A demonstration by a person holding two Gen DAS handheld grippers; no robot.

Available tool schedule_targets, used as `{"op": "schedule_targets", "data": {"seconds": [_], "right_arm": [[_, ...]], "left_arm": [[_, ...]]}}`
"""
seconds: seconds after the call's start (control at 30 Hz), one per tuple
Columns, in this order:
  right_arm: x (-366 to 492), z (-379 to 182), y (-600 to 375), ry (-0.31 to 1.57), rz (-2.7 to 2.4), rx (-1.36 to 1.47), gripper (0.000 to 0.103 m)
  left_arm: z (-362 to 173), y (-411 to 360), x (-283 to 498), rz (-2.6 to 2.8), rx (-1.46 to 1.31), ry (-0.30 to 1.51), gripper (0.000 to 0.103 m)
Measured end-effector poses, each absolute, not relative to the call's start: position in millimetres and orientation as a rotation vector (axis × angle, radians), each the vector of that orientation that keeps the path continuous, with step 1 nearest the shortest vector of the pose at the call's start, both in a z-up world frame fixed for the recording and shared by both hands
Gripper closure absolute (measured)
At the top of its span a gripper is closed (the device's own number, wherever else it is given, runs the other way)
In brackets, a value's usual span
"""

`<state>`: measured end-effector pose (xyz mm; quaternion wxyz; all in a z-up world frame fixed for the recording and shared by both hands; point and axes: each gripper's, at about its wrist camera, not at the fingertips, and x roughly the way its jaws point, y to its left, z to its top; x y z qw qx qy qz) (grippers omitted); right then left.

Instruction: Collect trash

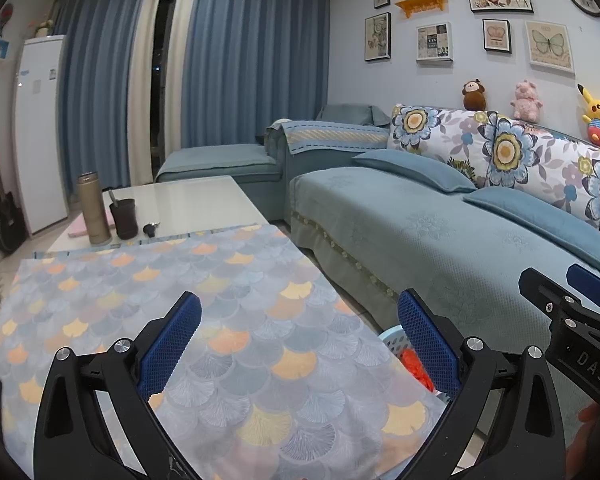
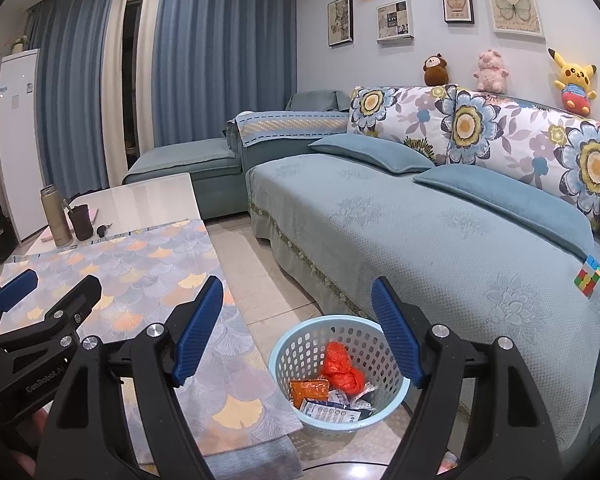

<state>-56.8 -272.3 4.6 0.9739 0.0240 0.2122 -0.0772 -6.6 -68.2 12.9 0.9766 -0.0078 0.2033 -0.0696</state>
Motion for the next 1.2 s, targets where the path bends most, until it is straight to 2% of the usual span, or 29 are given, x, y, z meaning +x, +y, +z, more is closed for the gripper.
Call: {"op": "schedule_targets", "data": {"seconds": [1.2], "right_arm": [[-53.3, 1.2, -279.5, 0.439, -0.151, 0.053, 0.030]], "left_arm": [[12.8, -69.5, -7.5, -0.135, -0.019, 0.416, 0.008]]}}
